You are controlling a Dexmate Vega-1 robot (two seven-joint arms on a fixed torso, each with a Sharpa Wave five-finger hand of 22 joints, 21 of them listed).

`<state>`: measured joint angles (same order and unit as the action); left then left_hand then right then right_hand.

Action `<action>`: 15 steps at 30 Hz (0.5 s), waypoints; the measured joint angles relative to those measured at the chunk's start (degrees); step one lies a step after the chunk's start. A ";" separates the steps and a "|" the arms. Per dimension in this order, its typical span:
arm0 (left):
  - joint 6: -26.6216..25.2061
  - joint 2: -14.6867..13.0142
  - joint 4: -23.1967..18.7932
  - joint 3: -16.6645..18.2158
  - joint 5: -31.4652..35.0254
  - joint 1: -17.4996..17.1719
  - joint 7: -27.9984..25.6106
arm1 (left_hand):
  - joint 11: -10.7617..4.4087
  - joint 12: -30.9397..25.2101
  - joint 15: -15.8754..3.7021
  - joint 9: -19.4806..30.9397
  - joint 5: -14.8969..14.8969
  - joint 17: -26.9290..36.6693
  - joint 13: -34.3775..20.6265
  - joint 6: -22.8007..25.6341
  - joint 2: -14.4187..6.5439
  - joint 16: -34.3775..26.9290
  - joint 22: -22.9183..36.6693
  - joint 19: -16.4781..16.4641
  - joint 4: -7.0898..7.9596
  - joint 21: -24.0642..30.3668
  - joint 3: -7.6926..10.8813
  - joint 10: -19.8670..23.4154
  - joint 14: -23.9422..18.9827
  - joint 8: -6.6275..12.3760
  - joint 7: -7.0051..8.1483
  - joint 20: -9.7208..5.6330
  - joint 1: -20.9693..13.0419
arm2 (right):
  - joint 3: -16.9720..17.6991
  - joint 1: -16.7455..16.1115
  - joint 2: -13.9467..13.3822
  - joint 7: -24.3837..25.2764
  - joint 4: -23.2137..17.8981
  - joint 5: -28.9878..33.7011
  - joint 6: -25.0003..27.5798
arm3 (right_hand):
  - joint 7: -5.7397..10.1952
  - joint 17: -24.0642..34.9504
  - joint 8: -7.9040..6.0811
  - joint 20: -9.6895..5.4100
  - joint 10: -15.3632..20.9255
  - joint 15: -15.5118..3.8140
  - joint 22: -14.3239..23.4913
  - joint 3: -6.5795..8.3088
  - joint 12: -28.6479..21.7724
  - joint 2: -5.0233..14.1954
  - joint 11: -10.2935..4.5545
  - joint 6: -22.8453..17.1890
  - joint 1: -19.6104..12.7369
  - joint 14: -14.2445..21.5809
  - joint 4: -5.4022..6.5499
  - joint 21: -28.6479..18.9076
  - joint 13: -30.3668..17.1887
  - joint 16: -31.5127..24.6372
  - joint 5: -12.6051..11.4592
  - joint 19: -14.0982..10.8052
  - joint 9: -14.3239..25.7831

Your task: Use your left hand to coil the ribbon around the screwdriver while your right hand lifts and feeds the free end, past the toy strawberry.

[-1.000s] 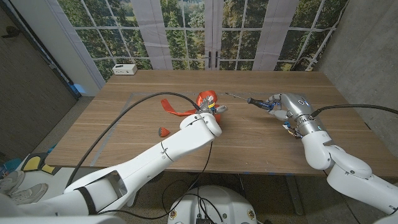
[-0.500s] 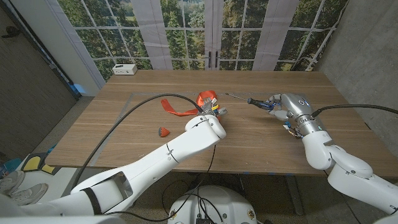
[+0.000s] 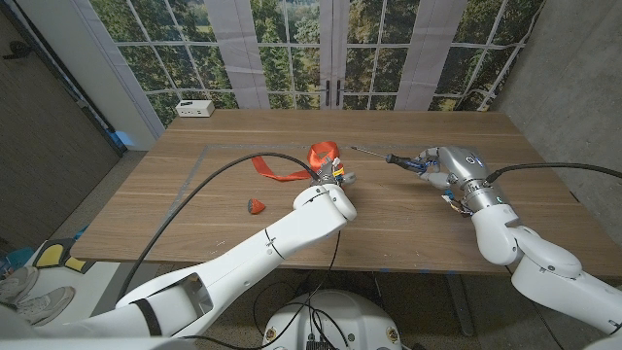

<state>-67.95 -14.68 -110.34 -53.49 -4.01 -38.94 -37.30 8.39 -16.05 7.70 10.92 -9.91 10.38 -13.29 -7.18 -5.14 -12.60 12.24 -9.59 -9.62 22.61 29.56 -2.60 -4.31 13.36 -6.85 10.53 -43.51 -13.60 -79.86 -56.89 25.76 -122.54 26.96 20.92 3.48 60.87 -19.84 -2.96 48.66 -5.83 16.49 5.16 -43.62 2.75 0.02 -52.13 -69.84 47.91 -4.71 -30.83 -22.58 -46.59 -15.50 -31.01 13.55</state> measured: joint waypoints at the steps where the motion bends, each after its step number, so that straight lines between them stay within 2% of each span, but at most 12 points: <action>1: 0.45 0.16 0.30 0.15 0.00 -0.08 -0.04 | 0.23 -0.14 -0.02 0.00 0.00 0.00 0.05 0.30 -0.43 0.00 0.00 -0.25 0.00 0.07 0.00 0.37 -0.40 0.00 0.13 -0.08 -0.43 | -0.10 0.10 0.03 -0.08 0.04 0.00 0.04 | 0.00 0.04 0.03 0.00 0.01 0.00 0.00 0.00 0.00 0.00 0.00 0.00 0.00 0.00 0.00 0.00 0.00 0.00 0.00 0.00 0.00; 4: 1.14 0.45 0.83 0.35 0.00 -0.13 -0.16 | 0.32 -0.15 -0.13 0.00 -0.07 0.00 0.26 1.15 -1.78 0.00 0.00 -0.98 0.00 0.30 0.00 1.35 -1.09 0.21 0.14 0.24 -1.77 | -0.24 0.26 0.07 -0.25 0.09 0.00 0.15 | 0.00 0.11 0.15 0.00 0.60 0.01 0.00 0.00 0.02 0.00 0.18 0.00 0.00 0.00 0.00 0.00 -0.01 0.00 0.02 0.00 0.00; 7: 1.43 0.68 1.20 0.50 0.00 -0.16 -0.34 | -0.99 -0.81 -0.91 0.00 -0.29 -0.26 0.51 3.08 -3.99 -0.23 0.01 -1.79 -0.16 1.12 0.71 3.86 -2.91 0.21 0.12 0.23 -3.97 | -0.35 0.57 0.16 -0.40 0.24 -0.09 0.20 | 0.00 0.30 0.18 0.00 0.81 -0.16 0.00 0.00 0.02 0.00 -0.02 0.00 0.00 0.28 0.00 -0.38 -0.01 0.00 0.04 0.00 0.00; 9: 1.47 0.98 1.57 0.56 0.28 -0.17 -0.76 | -1.96 -1.56 -1.96 0.01 -0.53 -0.26 0.62 5.06 -4.63 -0.76 0.01 -3.06 -0.10 1.86 1.22 6.73 -5.29 0.62 0.10 0.22 -6.04 | -0.39 0.71 0.21 -0.54 0.31 -0.32 0.21 | 0.00 0.35 0.21 0.00 0.82 -0.20 0.00 0.00 0.02 0.00 -0.02 0.00 0.00 0.41 0.00 -0.41 -0.01 0.00 0.04 0.00 0.00; 11: 1.43 1.13 1.75 0.56 0.47 -0.17 -1.04 | -3.16 -2.63 -3.36 0.01 -0.73 -0.18 0.79 8.52 -4.87 -1.68 0.12 -4.73 0.17 3.04 1.49 10.88 -8.96 1.32 0.19 0.22 -8.03 | -0.43 0.84 0.21 -0.65 0.37 -0.47 0.22 | 0.00 0.56 0.27 0.00 0.84 -0.20 0.01 0.00 0.03 0.00 -0.03 0.00 0.00 0.41 0.00 -0.45 -0.01 0.00 0.05 0.00 0.00; 15: 0.03 1.64 2.70 -0.36 2.13 0.36 -2.68 | -7.04 -6.01 -7.51 0.01 -0.73 0.40 0.81 19.73 -5.14 -5.34 0.72 -9.94 0.67 7.07 2.45 23.87 -21.37 3.78 1.42 -1.43 -10.69 | -0.59 1.15 0.20 -0.85 0.42 -0.62 0.29 | 0.00 0.68 0.44 0.00 1.23 -0.20 -0.16 0.00 0.21 0.00 0.20 0.00 0.00 0.42 0.00 -0.45 -0.03 0.00 0.05 0.00 0.00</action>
<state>-67.92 -13.04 -107.65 -53.85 -1.88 -38.57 -39.98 1.35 -22.07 0.19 10.92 -10.64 10.78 -12.49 12.55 -10.29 -17.94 12.96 -19.52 -8.95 29.68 32.01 21.27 -25.68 17.15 -5.43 9.10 -54.20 -14.19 -78.71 -56.69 24.91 -122.12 26.34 21.21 3.48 61.55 -19.40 -2.96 49.89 -6.03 16.33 5.16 -43.41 2.76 0.22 -52.13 -69.84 48.33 -4.72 -31.27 -22.61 -46.59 -15.45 -31.01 13.56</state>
